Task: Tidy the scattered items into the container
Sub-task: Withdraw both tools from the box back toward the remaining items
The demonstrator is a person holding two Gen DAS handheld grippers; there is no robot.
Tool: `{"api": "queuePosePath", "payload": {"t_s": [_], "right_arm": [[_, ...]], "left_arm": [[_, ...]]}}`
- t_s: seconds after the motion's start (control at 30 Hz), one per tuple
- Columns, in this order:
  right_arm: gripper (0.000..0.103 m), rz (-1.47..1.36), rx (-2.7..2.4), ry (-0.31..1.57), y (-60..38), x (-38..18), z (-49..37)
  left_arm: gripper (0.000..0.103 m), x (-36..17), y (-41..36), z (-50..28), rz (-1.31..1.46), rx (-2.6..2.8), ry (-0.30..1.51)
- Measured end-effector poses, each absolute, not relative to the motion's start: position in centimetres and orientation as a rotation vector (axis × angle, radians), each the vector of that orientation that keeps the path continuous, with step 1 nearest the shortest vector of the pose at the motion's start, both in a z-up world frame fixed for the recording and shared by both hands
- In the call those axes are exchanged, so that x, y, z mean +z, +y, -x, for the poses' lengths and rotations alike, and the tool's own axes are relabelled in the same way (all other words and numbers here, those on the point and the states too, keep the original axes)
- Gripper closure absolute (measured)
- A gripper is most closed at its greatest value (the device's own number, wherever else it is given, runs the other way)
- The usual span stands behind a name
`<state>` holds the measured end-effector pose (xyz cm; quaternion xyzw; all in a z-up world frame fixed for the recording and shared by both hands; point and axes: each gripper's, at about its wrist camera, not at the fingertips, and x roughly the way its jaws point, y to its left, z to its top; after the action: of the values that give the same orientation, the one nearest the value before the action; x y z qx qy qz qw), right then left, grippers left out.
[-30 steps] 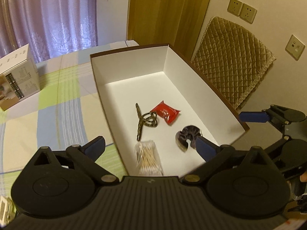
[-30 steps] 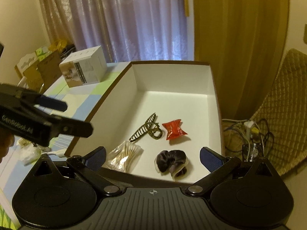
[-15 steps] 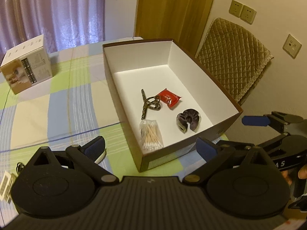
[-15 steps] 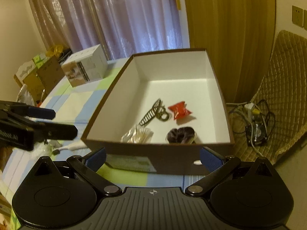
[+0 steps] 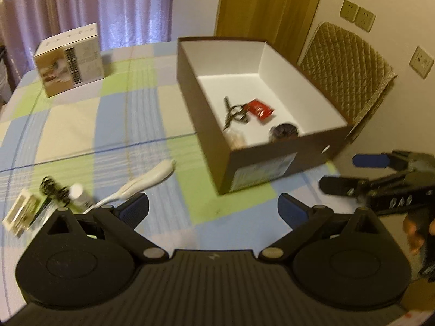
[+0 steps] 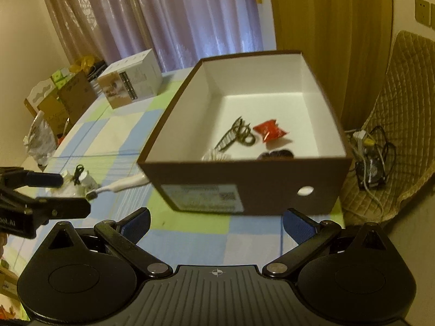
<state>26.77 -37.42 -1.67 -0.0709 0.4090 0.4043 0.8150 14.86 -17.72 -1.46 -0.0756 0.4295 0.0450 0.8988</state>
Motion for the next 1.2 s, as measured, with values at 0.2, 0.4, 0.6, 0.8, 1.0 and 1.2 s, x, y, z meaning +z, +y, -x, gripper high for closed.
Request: {"api": "queuePosePath", "payload": {"t_s": [0.2, 0.4, 0.6, 0.8, 1.0, 1.2], "right_arm": [[0.002, 0.141, 0.866, 0.938, -36.5, -3.0, -25.1], [0.002, 0.14, 0.864, 0.965, -34.9, -3.2, -23.4], [0.002, 0.143, 0.863, 0.973, -32.3, -3.1, -20.8], [0.002, 0.147, 0.875, 0.985, -28.7, -3.6, -18.3], [0.002, 0.154, 0.89, 1.002, -25.2, -4.3, -16.3], [0.002, 0.174, 0.912, 1.005, -22.1, -4.8, -14.5]], "left_arm": [[0.004, -2.7, -15.5, -11.6, 0.19, 0.113, 0.919], [0.004, -3.4, -13.9, -9.2, 0.173, 0.091, 0.941], [0.004, -3.3, -11.7, -7.8, 0.146, 0.058, 0.942], [0.005, -3.1, -8.1, -6.2, 0.132, 0.058, 0.946], [0.005, -3.1, -4.1, -4.7, 0.115, 0.08, 0.941], [0.008, -3.4, 0.1, -3.7, 0.12, 0.122, 0.935]]}}
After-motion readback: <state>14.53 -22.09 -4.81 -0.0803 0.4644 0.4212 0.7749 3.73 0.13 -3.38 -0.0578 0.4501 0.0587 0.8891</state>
